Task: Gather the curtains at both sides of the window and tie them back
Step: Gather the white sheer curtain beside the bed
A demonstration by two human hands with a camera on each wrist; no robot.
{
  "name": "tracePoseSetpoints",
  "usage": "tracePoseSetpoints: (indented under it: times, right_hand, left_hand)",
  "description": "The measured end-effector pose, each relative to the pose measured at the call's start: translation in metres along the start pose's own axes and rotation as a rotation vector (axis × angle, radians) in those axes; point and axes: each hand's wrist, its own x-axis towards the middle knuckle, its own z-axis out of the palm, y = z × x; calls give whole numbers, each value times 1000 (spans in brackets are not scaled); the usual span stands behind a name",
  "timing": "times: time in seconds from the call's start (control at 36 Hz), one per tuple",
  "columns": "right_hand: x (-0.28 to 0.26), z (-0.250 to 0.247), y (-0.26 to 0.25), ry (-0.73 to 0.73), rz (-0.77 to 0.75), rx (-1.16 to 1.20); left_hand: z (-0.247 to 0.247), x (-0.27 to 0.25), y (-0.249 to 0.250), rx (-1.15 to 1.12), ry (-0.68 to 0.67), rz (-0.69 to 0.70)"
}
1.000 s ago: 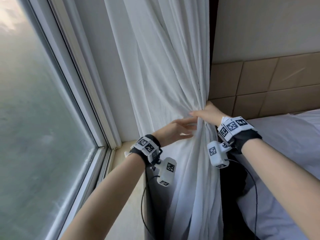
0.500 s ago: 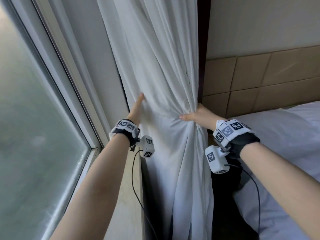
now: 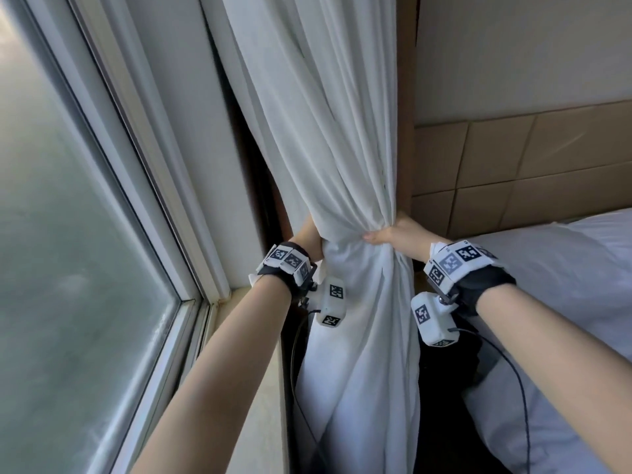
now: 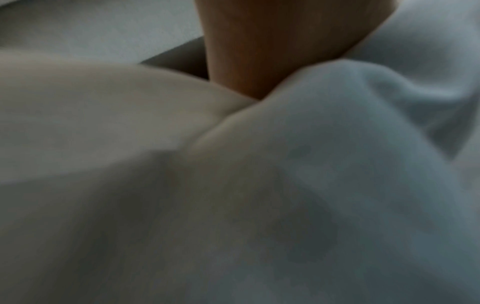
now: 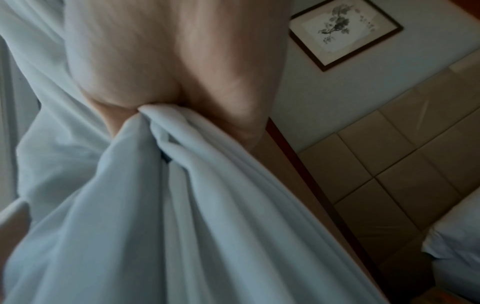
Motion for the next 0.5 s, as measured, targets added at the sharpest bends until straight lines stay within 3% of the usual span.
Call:
tracePoseSetpoints:
  times: [0.11,0.22,0.36,0.44,0.5]
  right_hand:
    - [0,-1,0,15,3,-2]
    - [1,1,1,2,-28,-5]
    - [2,-2,2,61,-45,-32]
    - [4,-8,5,126,-39,-109]
    - [5,-8,6,181,-28,-231]
  left_hand:
    - [-1,5,-3,-46,-38,-10]
    - [-4,3,-3,50,-7,98]
    - [-26,19,-14,249,251,322]
    - [-46,20,-17,325,453,375]
    - [-51,13,-17,379,512,405]
